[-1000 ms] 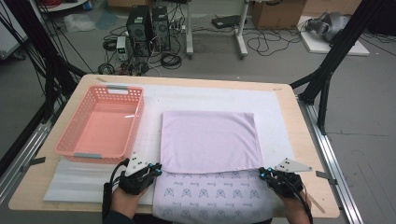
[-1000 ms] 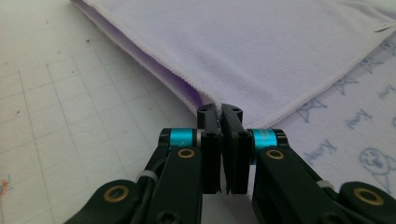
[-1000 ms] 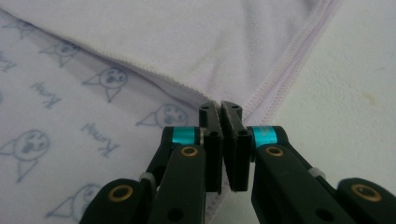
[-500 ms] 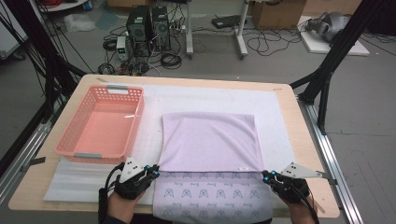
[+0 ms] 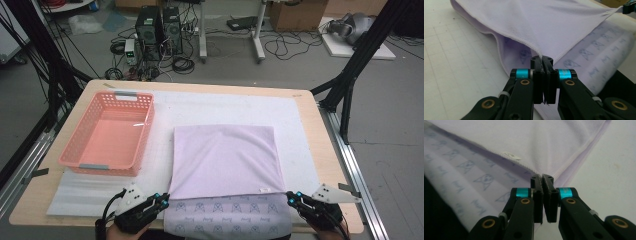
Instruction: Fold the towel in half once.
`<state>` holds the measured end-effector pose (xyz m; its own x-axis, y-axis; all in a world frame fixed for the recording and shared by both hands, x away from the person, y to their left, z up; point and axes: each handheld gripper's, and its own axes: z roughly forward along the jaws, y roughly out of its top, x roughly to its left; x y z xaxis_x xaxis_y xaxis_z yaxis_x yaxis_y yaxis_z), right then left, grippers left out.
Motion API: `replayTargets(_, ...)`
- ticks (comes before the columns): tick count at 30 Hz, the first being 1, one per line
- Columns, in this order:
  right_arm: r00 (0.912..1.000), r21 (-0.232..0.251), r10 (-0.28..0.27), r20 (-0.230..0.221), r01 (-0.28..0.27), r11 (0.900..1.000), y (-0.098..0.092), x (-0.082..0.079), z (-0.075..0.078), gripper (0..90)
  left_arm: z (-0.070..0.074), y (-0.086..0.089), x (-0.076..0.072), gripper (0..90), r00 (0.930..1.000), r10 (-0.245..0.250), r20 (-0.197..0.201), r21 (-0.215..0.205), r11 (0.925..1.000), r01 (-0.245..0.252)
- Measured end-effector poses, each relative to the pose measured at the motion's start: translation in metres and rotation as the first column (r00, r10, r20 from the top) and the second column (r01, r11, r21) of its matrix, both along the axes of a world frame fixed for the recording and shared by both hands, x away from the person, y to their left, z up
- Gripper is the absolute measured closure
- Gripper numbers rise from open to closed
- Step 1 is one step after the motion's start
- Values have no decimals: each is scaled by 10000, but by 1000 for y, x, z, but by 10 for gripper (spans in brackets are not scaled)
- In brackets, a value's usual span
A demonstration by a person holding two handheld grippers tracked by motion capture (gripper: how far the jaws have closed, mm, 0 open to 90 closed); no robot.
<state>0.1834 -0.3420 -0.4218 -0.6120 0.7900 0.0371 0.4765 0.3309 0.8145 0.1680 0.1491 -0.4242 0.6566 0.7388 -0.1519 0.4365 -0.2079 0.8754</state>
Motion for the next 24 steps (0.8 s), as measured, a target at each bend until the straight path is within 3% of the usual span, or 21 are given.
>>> replayTargets(10,9983,-212,578,-1,-578,9981,2,-49,9,871,1,7,-40,876,9984,-565,23,57,9984,565)
replayTargets(13,9976,-294,687,-45,-688,9972,2,-60,11,870,-2,9,-45,874,9973,-728,10,137,9973,728)
replayTargets(14,9974,-327,710,-119,-714,9969,2,-62,11,862,-3,9,-43,864,9974,-720,51,90,9974,719)
replayTargets(15,9973,-352,717,-160,-723,9968,3,-62,10,814,-4,8,-38,775,9982,-602,72,50,9982,602)
replayTargets(16,9984,-348,541,-162,-547,9979,3,-60,10,688,-4,7,-31,592,9992,-376,-130,-61,9993,375)
replayTargets(17,9994,-216,290,-174,-294,9993,3,-56,10,645,-3,7,-24,508,9996,-214,-170,-207,9996,210)
replayTargets(20,9998,169,-214,18,213,9996,1,-42,12,593,3,5,-1,466,10000,-24,64,-393,9992,27)
replayTargets(24,9963,-76,-825,228,827,9965,4,-10,12,581,10,-5,34,461,9997,77,223,-386,9992,-68)
